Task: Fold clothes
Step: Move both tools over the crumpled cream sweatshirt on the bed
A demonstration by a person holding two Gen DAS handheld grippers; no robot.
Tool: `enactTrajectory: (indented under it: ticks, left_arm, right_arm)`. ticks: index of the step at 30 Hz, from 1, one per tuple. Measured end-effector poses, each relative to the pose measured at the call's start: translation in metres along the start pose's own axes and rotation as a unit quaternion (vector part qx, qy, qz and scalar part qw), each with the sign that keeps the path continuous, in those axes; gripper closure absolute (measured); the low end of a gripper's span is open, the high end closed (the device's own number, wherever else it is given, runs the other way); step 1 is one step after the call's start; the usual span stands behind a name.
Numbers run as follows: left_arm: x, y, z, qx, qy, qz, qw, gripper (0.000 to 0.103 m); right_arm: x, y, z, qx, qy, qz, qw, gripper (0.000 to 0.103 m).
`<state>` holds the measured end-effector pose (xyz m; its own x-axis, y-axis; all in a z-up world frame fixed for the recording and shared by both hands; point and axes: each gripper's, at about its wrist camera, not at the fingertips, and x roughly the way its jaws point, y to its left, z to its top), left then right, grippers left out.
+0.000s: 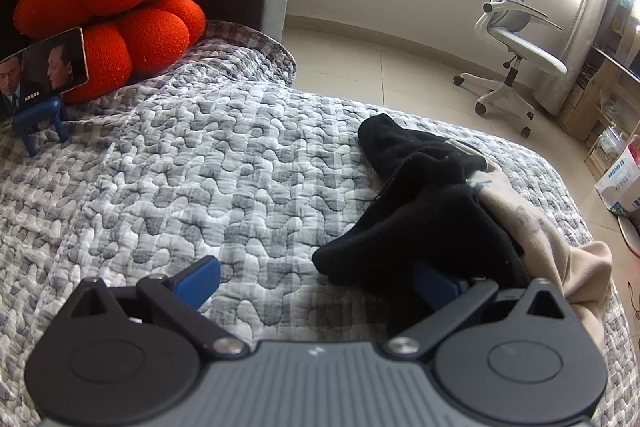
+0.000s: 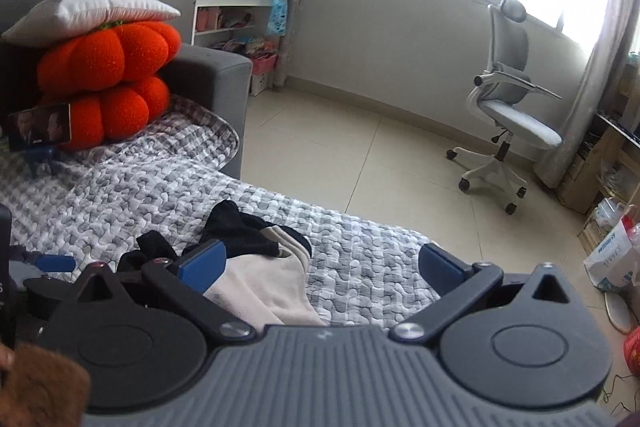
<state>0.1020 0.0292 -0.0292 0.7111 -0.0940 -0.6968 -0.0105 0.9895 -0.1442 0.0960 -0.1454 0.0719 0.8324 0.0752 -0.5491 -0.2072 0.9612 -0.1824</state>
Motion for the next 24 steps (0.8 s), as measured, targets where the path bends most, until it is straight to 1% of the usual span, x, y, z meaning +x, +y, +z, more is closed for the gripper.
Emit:
enactTrajectory:
  ticks: [4, 7, 11, 13, 15, 19, 20, 22, 23, 24]
  left_arm:
    - [0.003, -0.006, -0.002, 0.014, 0.0, 0.006, 0.9999, 0.001]
    - [-0.002, -0.007, -0.003, 0.016, -0.007, 0.013, 0.9998, 0.001]
    - [-0.016, -0.011, -0.003, 0.028, -0.022, 0.017, 0.9992, 0.001]
    - [-0.022, -0.015, 0.001, 0.038, -0.02, 0.027, 0.9987, 0.001]
    - [-0.032, -0.021, 0.01, 0.046, -0.014, 0.031, 0.9983, 0.001]
    - [-0.055, -0.04, 0.032, 0.067, -0.018, 0.021, 0.9974, 0.001]
    - [-0.056, -0.043, 0.036, 0.064, -0.017, 0.013, 0.9977, 0.001]
    - [-0.047, -0.041, 0.038, 0.044, -0.007, -0.007, 0.999, 0.001]
    - [-0.04, -0.039, 0.035, 0.039, -0.002, -0.011, 0.9992, 0.001]
    - [-0.031, -0.038, 0.029, 0.042, 0.0, -0.004, 0.9991, 0.001]
  right_arm:
    - [0.028, -0.005, -0.026, 0.01, 0.01, 0.032, 0.999, 0.0]
    - [0.043, -0.017, -0.039, 0.03, 0.031, 0.031, 0.999, 0.0]
    - [0.038, -0.04, -0.049, 0.051, 0.019, 0.036, 0.998, 0.0]
    - [0.036, -0.053, -0.054, 0.073, 0.02, 0.027, 0.997, 0.0]
    - [0.038, -0.06, -0.058, 0.09, 0.027, 0.035, 0.995, 0.0]
    - [0.039, -0.061, -0.064, 0.089, 0.027, 0.048, 0.995, 0.0]
    - [0.039, -0.061, -0.064, 0.09, 0.028, 0.052, 0.994, 0.0]
    - [0.04, -0.06, -0.065, 0.084, 0.029, 0.056, 0.994, 0.0]
    - [0.04, -0.059, -0.066, 0.08, 0.029, 0.055, 0.995, 0.0]
    - [0.041, -0.057, -0.065, 0.077, 0.028, 0.054, 0.995, 0.0]
